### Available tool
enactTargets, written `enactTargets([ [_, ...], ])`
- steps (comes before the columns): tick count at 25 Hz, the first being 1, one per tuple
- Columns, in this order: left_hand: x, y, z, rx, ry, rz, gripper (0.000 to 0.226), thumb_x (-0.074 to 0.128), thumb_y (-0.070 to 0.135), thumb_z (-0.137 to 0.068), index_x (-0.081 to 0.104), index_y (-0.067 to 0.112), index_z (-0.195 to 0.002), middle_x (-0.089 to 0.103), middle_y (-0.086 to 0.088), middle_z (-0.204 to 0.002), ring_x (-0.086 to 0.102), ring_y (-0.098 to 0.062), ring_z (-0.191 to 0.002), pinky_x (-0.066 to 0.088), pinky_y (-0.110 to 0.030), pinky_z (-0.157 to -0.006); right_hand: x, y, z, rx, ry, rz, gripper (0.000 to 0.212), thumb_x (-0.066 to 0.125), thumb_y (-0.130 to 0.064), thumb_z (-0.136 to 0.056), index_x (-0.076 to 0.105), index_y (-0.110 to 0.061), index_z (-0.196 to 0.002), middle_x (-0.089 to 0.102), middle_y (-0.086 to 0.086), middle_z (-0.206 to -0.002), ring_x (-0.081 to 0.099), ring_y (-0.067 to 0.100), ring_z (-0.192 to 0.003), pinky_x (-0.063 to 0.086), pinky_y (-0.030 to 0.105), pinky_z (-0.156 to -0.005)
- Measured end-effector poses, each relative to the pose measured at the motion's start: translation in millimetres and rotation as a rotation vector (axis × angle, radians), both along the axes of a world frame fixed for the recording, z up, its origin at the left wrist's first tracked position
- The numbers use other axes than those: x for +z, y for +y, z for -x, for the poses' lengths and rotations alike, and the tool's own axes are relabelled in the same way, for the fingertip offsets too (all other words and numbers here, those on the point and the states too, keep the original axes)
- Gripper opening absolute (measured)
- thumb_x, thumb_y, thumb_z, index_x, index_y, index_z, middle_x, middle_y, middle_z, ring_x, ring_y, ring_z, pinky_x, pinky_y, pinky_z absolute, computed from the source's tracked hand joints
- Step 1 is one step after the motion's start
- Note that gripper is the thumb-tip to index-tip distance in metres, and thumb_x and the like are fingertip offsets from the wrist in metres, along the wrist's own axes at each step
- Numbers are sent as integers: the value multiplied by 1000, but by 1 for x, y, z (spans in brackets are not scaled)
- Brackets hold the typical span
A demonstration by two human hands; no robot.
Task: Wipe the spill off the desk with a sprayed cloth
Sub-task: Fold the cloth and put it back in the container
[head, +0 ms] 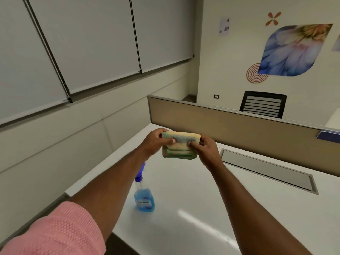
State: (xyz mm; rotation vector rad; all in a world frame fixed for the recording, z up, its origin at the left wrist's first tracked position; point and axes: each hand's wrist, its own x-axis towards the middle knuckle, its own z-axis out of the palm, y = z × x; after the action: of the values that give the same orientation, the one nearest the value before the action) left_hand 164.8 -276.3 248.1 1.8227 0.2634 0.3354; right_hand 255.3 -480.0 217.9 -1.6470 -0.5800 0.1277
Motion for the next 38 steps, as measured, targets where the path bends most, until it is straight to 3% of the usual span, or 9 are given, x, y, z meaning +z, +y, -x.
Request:
enactTargets([
  [7, 7, 103, 9, 21, -47, 174, 37, 80, 17, -84, 65, 8, -117, 78, -5, -98, 77, -23, -90, 60, -28, -68, 14, 97, 19, -42, 4, -3, 14, 76, -22, -88, 67, -19, -98, 75, 8, -99, 73, 29, -93, 62, 51, -81],
  [13, -5, 219, 10, -85, -23, 167, 37, 80, 21, -85, 66, 10, -118, 78, -4, -99, 77, -23, -91, 63, -33, -75, 15, 203, 38, -143, 30, 41, 23, 79, -27, -89, 63, -21, -104, 74, 5, -101, 75, 20, -87, 54, 22, -57],
  [18, -31, 298, 27, -144, 16, 281, 39, 77, 15, -88, 63, 7, -123, 79, -1, -92, 76, -17, -82, 63, -29, -70, -2, 290, 68, -307, 10, 143, 22, 78, -34, -83, 67, -23, -99, 73, -2, -89, 72, 18, -79, 58, 34, -61],
  [22, -80, 347, 53, -139, 138, 285, 34, 79, 16, -86, 64, 16, -117, 70, -13, -111, 74, -20, -88, 61, -32, -72, -51, 337, 107, -312, 148, 223, 23, 73, -36, -89, 62, -28, -109, 69, -9, -92, 70, 11, -81, 56, 24, -60],
  [25, -131, 371, 77, -130, 259, 137, 36, 81, 23, -85, 66, 18, -117, 65, -14, -116, 71, -24, -98, 61, -29, -70, -97, 352, 133, -278, 221, 379, 36, 71, -40, -89, 58, -33, -122, 68, -5, -95, 68, 9, -80, 54, 25, -64],
  [28, -178, 382, 95, -112, 361, -70, 43, 81, 29, -85, 66, 18, -124, 65, -12, -120, 68, -25, -103, 62, -37, -82, -138, 361, 152, -249, 260, 573, 31, 69, -42, -84, 62, -34, -113, 68, -9, -85, 65, 11, -79, 54, 33, -71],
  [31, -203, 380, 107, -129, 422, -282, 46, 80, 33, -85, 66, 21, -127, 69, -5, -118, 65, -17, -100, 51, -22, -76, -165, 366, 162, -210, 280, 761, 25, 67, -45, -82, 61, -35, -104, 73, -5, -93, 68, 21, -90, 52, 38, -87],
  [35, -217, 374, 114, -151, 443, -564, 49, 80, 41, -81, 67, 24, -124, 68, 1, -114, 63, -19, -101, 50, -33, -88, -186, 369, 168, -157, 83, 1011, 29, 59, -51, -86, 61, -34, -109, 74, -3, -95, 63, 23, -98, 32, 39, -87],
  [38, -220, 374, 114, -200, 396, -824, 42, 78, 48, -79, 69, 27, -114, 69, 3, -109, 58, -21, -105, 45, -38, -91, -193, 371, 171, -138, -61, 1093, 35, 56, -53, -86, 66, -32, -112, 70, 1, -101, 56, 23, -104, 28, 41, -87],
])
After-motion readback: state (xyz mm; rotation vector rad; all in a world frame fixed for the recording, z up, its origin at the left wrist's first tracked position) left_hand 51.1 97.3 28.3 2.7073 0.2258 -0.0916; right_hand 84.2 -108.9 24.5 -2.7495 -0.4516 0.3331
